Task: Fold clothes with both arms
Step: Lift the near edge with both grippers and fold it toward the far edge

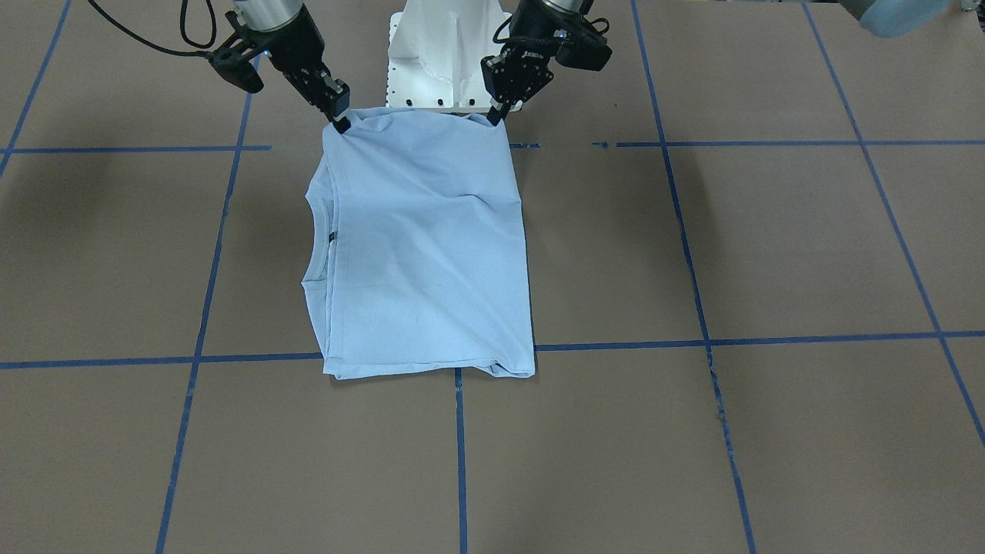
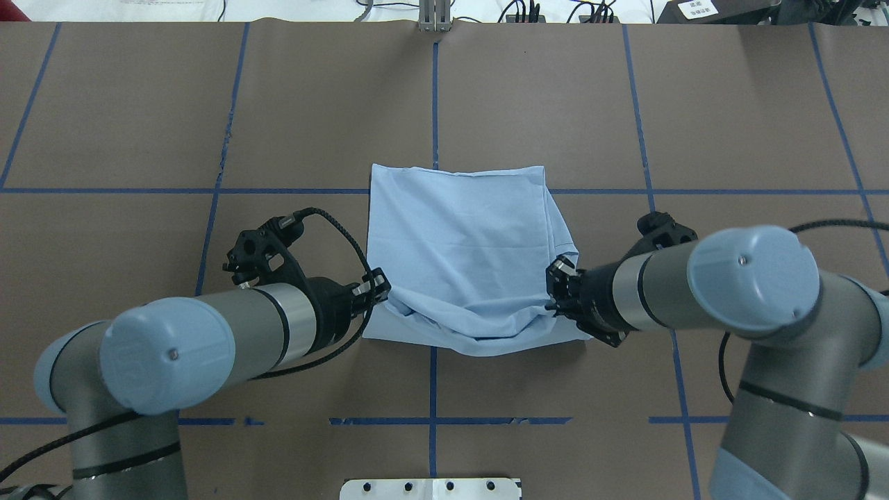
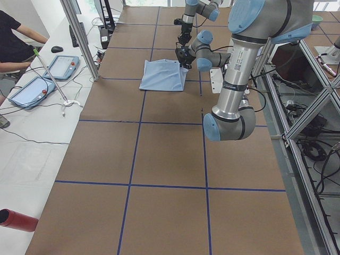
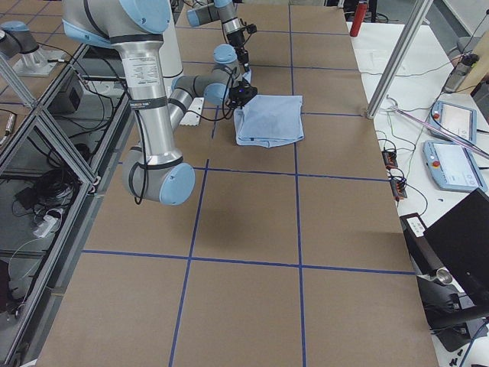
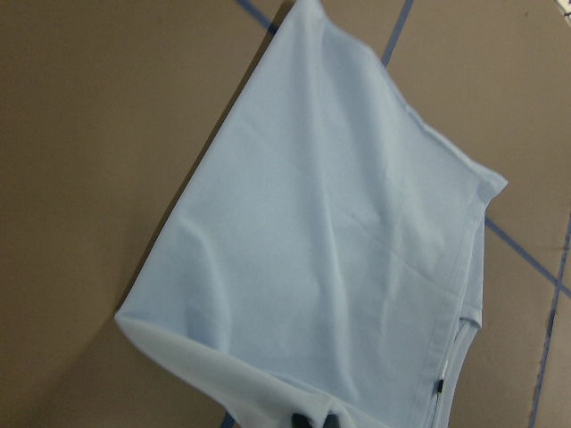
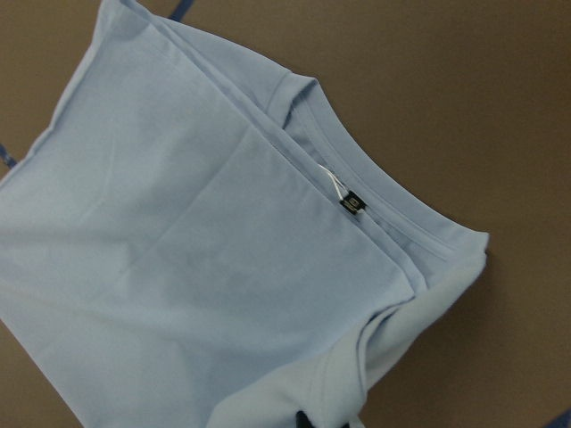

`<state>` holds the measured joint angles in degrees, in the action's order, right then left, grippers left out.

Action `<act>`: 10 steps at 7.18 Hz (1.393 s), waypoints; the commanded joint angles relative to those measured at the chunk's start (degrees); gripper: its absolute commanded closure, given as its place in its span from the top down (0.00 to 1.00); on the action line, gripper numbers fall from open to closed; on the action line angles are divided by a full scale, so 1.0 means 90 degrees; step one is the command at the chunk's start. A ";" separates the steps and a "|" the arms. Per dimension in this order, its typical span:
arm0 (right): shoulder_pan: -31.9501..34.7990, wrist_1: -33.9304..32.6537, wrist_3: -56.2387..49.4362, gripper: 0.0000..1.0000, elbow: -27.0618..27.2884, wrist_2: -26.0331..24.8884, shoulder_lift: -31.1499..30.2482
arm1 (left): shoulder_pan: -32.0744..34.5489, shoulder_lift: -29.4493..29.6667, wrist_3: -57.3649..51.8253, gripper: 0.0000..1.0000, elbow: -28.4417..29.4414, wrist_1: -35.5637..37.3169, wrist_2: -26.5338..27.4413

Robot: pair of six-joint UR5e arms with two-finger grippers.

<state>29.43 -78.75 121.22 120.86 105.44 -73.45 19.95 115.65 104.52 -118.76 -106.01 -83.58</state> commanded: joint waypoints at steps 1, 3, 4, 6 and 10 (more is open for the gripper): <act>0.0830 0.0029 -0.0690 0.00 -0.1052 0.0511 0.0573 | 0.0750 0.0459 -0.0625 0.00 0.0925 -0.0095 -0.0049; 0.1036 0.0039 -0.0871 0.00 -0.1989 0.0511 0.1195 | 0.1063 0.0908 -0.0930 0.00 0.1960 -0.0434 -0.0039; 0.1046 0.0049 -0.1113 0.00 -0.2351 0.0521 0.1266 | 0.1220 0.1026 -0.1046 0.00 0.2430 -0.0815 -0.0039; 0.1366 0.0310 -0.1757 0.00 -0.3938 0.0550 0.2200 | 0.1804 0.1629 -0.1854 0.18 0.4229 -0.1828 -0.0049; 0.2647 0.1749 -0.3489 1.00 -0.5082 0.2249 0.2459 | 0.2412 0.1781 -0.2542 1.00 0.4782 -0.2840 -0.0961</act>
<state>51.61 -63.45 90.86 74.22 122.86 -51.37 40.82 132.52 81.93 -73.10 -131.16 -87.55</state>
